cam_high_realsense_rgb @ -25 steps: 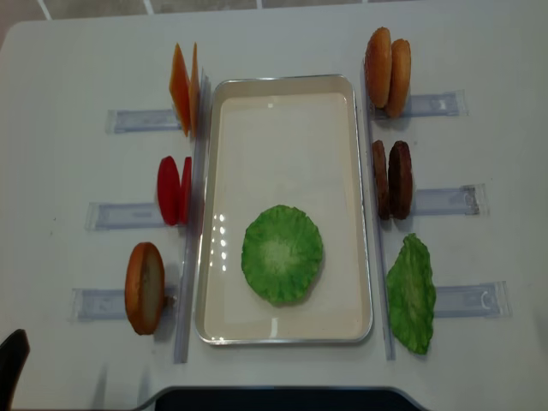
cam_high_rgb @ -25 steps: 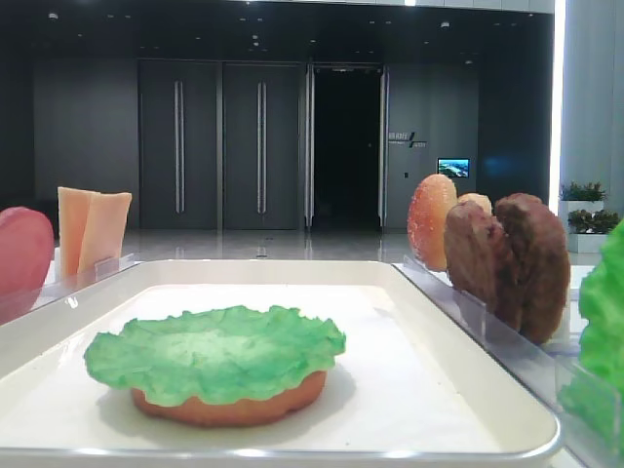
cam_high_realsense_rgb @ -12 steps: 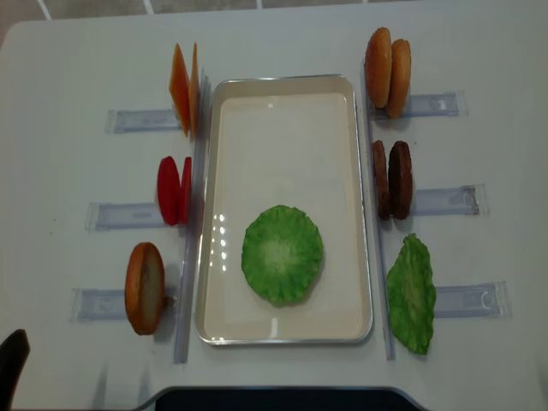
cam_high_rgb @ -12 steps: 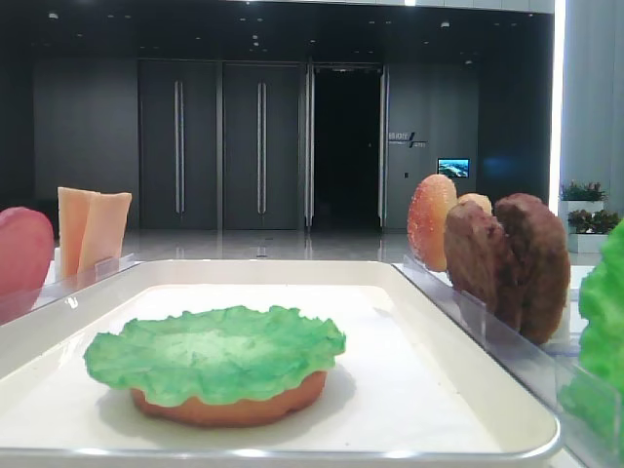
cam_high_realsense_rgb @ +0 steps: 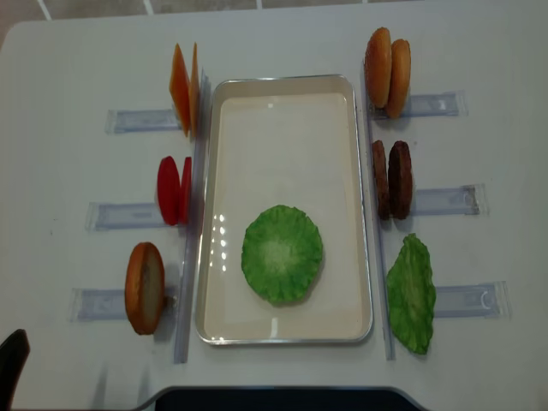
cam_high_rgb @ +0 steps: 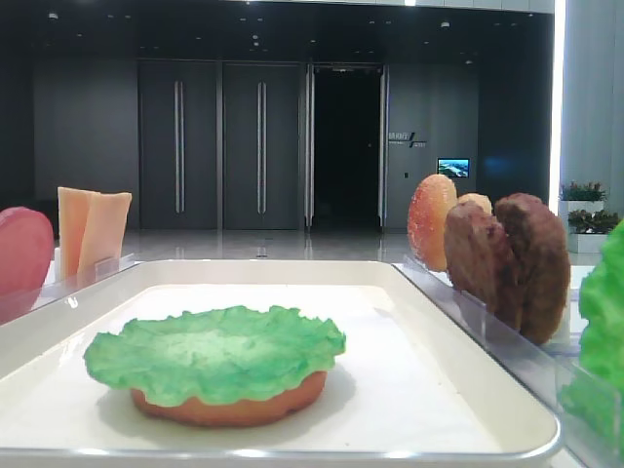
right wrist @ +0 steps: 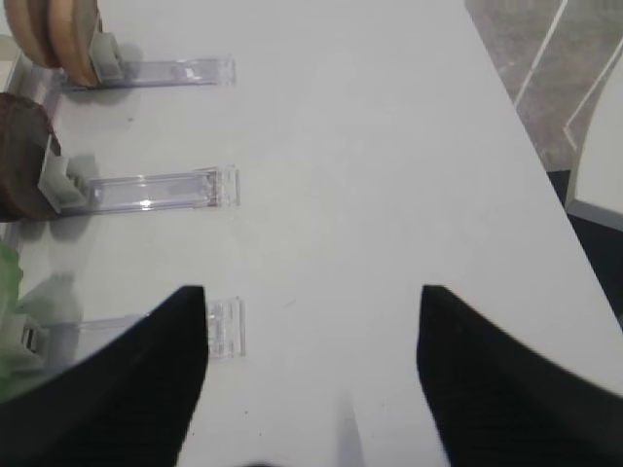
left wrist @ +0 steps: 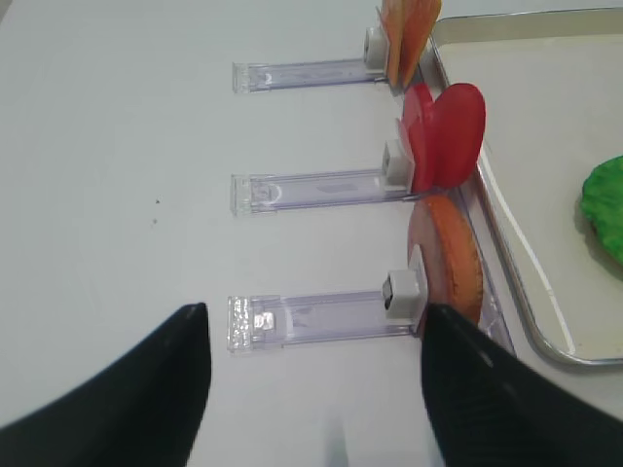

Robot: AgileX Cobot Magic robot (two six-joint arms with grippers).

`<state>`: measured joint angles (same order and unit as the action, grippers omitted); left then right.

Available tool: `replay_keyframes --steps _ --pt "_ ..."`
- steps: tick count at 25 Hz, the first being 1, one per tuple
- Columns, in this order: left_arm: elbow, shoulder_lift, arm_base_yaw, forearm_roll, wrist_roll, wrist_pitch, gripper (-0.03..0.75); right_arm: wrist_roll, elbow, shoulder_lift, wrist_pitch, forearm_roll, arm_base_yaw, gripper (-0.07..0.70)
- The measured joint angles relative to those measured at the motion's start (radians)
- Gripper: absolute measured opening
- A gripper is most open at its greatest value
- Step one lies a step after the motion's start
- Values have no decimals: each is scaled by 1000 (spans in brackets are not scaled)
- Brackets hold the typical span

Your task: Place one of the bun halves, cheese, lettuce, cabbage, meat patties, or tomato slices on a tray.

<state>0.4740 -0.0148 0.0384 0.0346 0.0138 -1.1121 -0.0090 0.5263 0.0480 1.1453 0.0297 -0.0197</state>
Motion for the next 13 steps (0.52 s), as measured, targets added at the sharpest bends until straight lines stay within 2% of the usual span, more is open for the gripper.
replay_keyframes --steps 13 --pt "0 0 0 0 0 0 517 -33 -28 -55 -4 -7 0 472"
